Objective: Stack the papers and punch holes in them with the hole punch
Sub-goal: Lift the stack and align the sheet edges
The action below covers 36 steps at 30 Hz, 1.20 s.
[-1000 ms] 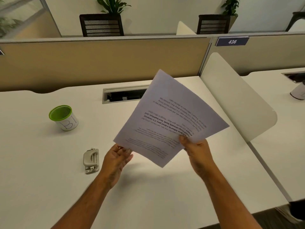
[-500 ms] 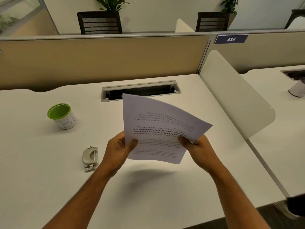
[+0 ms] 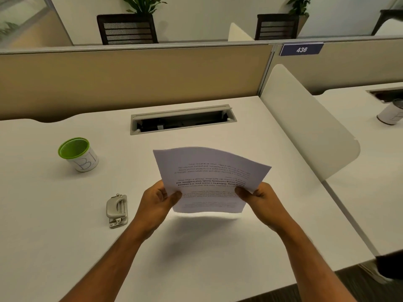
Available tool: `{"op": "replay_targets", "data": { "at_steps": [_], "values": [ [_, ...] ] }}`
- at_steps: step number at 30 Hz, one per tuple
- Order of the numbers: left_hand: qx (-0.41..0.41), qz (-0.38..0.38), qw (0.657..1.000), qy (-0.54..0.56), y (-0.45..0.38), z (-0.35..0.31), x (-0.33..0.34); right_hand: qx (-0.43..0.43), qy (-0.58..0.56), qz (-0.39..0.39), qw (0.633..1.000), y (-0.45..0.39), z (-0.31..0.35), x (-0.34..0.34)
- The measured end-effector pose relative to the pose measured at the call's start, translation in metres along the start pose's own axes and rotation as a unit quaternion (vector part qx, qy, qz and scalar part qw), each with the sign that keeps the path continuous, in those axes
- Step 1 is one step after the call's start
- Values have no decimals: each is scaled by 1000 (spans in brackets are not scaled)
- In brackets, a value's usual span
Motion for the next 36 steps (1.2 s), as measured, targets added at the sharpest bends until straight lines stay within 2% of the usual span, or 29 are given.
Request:
{"op": "replay_targets", "data": {
  "at_steps": [5,10,14,17,20,25,27,31,36],
  "values": [
    [-34,18,999,6,6,19,6,32,-5,20,999,8,-29,8],
    [-40,-20,999,-14,-2,18,6,47,1,-14,999,11,-55,1],
    [-47,-58,994,81,-9,9,6,50,-45,-83,994,15,-68,-11],
    [-78,-74,980,169,-12,10,10,34,-162,-64,984,17,-75,4],
    [-107,-48,955,274,-13,12,22,29,-255,-40,966,15,-70,27],
    [-123,-5,935,334,-10,21,31,12,-306,-113,945,4,-47,26],
    [-114,-11,934,338,-11,25,22,2,-279,-142,950,2,-38,15],
    [-78,-76,936,334,-15,29,-17,-11,-140,-202,969,6,-29,-18],
    [-68,-97,976,185,-12,32,-48,-13,-44,-226,973,11,-25,-44]
  ]
}}
Point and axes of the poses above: each hand's wrist, its own y-axis away from the middle knuckle, its own x-axis out of the palm, z = x × y, the point moved 8 cm from there along -y, towards the middle knuckle, and after that the axes turned 4 degrees about -x, right-handed, at the moved point
